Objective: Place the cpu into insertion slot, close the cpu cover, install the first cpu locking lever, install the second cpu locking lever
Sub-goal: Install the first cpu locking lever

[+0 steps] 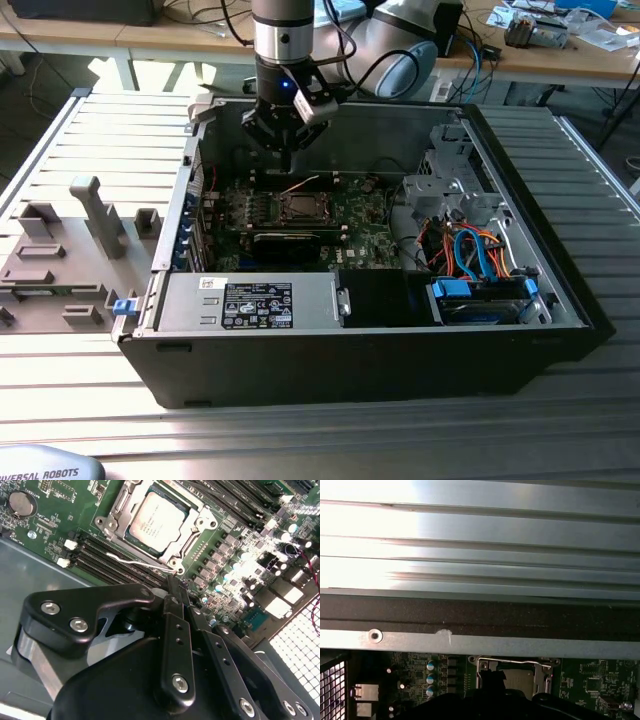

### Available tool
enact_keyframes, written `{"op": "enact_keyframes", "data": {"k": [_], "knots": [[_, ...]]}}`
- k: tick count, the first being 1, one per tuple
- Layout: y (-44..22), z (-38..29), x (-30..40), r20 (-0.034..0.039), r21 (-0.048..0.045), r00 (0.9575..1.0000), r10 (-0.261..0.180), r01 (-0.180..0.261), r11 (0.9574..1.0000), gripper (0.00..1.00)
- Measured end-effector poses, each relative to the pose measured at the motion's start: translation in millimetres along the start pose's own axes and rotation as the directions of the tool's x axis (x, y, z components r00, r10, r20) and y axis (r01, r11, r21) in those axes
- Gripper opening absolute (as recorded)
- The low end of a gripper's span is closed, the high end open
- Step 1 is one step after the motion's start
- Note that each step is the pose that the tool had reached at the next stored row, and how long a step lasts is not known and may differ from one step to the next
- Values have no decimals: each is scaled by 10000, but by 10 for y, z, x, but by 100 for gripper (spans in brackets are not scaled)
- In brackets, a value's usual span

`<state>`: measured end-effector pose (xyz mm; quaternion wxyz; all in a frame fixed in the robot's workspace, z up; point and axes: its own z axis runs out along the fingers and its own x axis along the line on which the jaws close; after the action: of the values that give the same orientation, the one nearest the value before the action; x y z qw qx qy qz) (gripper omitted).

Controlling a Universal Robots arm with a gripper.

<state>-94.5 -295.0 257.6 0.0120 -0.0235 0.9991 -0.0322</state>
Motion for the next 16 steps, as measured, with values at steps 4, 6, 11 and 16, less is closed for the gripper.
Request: {"op": "enact_keyframes", "data": {"k": [4, 6, 11, 16], "knots": [[0, 3, -6, 1, 15, 10000, -1, 1, 10000, 11], [0, 3, -12, 0, 31, 10000, -2, 2, 10000, 11], [-2, 4, -37, -3, 85, 10000, -2, 3, 10000, 11], [-2, 8, -58, -3, 95, 10000, -1, 1, 10000, 11]]}}
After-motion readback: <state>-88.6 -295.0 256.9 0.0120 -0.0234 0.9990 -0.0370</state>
